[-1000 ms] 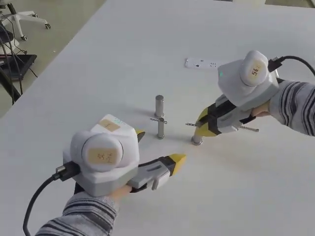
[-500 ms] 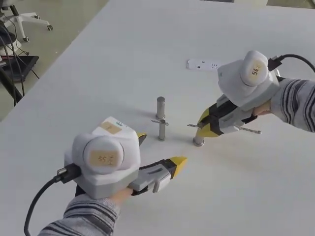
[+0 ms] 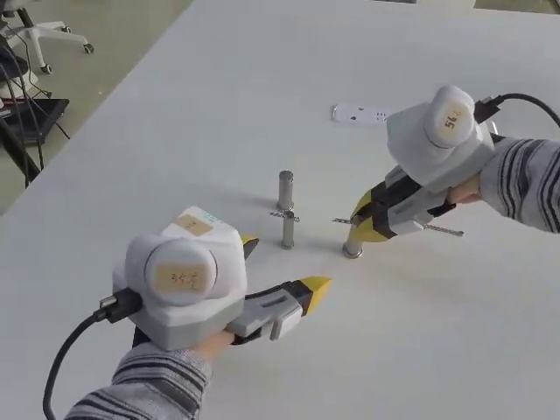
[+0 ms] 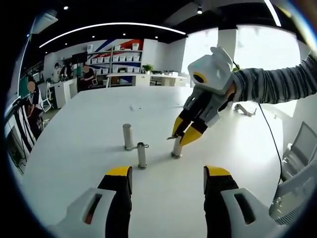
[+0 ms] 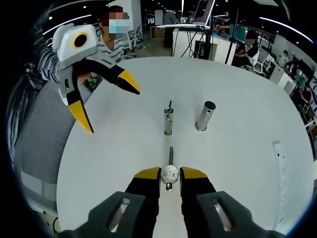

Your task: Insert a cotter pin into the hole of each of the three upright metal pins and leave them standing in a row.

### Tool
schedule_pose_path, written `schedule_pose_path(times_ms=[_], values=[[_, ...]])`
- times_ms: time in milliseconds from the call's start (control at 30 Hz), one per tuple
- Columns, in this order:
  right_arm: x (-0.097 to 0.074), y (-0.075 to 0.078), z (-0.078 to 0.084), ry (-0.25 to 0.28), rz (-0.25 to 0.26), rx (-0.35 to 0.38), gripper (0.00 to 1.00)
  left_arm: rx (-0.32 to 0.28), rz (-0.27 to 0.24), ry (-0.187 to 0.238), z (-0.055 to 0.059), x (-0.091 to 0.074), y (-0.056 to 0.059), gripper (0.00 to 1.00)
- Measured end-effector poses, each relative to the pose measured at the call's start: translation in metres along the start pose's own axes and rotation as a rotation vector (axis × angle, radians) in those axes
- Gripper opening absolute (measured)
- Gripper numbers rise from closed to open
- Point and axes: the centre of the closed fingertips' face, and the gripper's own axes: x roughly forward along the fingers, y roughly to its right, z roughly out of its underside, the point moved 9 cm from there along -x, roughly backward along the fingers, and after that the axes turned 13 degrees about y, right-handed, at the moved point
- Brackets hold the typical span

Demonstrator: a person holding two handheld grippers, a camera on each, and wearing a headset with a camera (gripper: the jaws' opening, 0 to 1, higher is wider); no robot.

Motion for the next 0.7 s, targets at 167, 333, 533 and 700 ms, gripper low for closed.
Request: schedule_pose_path(times_ms=[167, 333, 533, 700], values=[[-0.006, 0.0, -0.005, 0.036, 0.012, 0.007, 0.15, 0.0, -0.006, 0.001, 0.0, 0.0, -0.001, 0.57], [-0.011, 0.0, -0.012, 0.092, 0.033, 0.046, 0.19, 0.002, -0.005, 0.003, 0.0, -0.001, -0.001, 0.57], [-0.008, -0.001, -0.02, 0.17, 0.086, 0.143, 0.22, 0.002, -0.008, 0.011, -0.001, -0.001, -0.001, 0.59], [0.0, 0.006, -0.025, 0.249, 0.166, 0.234, 0.23, 0.013, -0.01, 0.02, -0.003, -0.004, -0.002, 0.63]])
